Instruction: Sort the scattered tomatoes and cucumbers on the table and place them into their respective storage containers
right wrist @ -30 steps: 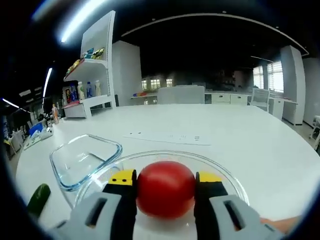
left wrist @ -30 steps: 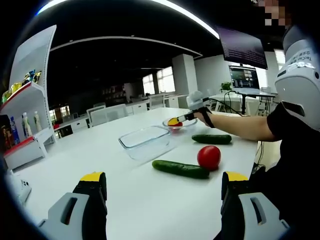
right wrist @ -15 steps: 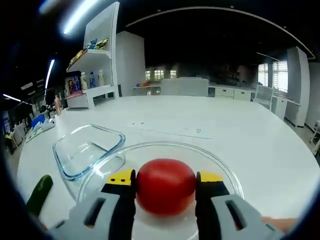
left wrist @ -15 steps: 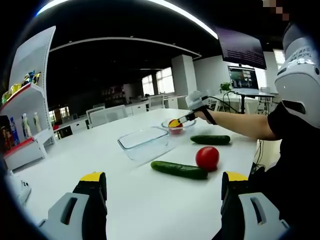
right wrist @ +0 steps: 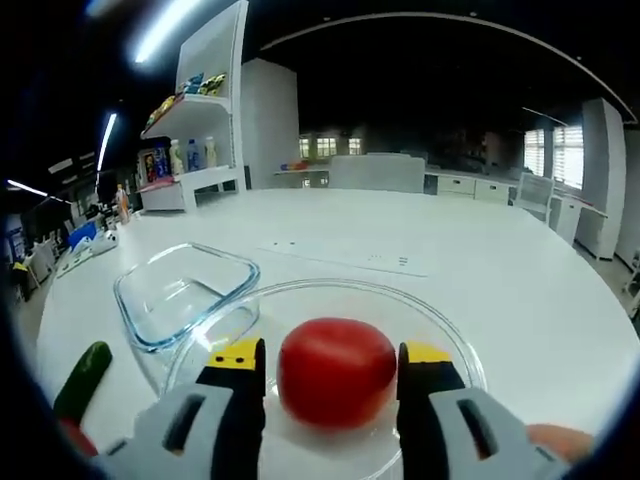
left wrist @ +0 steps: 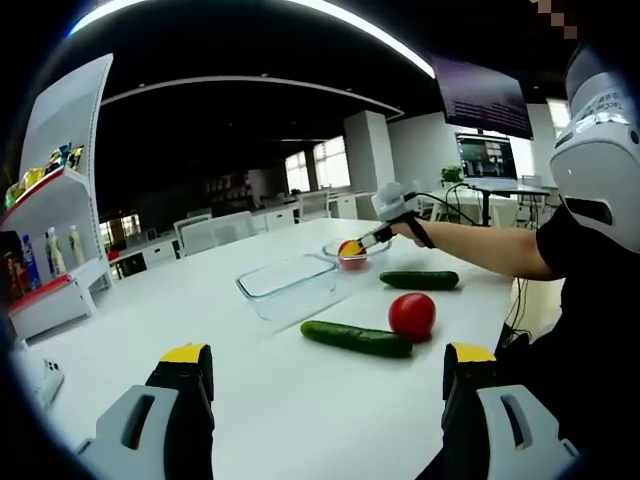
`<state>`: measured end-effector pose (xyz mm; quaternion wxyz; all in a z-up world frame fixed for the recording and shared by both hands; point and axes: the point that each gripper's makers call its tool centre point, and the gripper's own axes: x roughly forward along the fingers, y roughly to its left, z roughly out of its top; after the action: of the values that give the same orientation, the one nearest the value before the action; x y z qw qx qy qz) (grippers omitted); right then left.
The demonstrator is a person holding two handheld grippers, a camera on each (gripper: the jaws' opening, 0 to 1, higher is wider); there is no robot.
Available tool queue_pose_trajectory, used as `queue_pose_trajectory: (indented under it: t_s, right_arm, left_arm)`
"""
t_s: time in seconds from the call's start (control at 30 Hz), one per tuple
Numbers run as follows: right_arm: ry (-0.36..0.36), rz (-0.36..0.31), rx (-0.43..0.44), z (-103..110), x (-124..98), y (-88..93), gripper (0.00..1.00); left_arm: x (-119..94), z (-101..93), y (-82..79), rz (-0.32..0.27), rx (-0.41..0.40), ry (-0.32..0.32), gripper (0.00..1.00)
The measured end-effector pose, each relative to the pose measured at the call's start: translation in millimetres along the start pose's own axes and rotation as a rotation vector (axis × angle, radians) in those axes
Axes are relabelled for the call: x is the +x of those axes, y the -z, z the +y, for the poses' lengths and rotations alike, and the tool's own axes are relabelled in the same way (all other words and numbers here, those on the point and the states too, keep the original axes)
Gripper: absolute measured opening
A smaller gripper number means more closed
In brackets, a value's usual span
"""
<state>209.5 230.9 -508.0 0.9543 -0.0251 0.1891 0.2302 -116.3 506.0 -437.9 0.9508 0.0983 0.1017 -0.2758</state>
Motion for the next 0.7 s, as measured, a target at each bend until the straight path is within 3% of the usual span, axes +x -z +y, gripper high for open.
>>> queue_pose_trajectory:
  t_s: [0.4,0.7]
  right_arm:
    - [-0.012,-0.121,-0.004,2.5,-20.9,-23.8,0.59]
    - [-0.028,-0.216,0.002,11.4,-57.3,-42.1,0.72]
  left_arm:
    - [-0.2,-1.4,-1.3,0.0,0.003,-0.001,0.95]
    - [2.0,-2.9,-2.6,0.0,0.007,0.005,0.95]
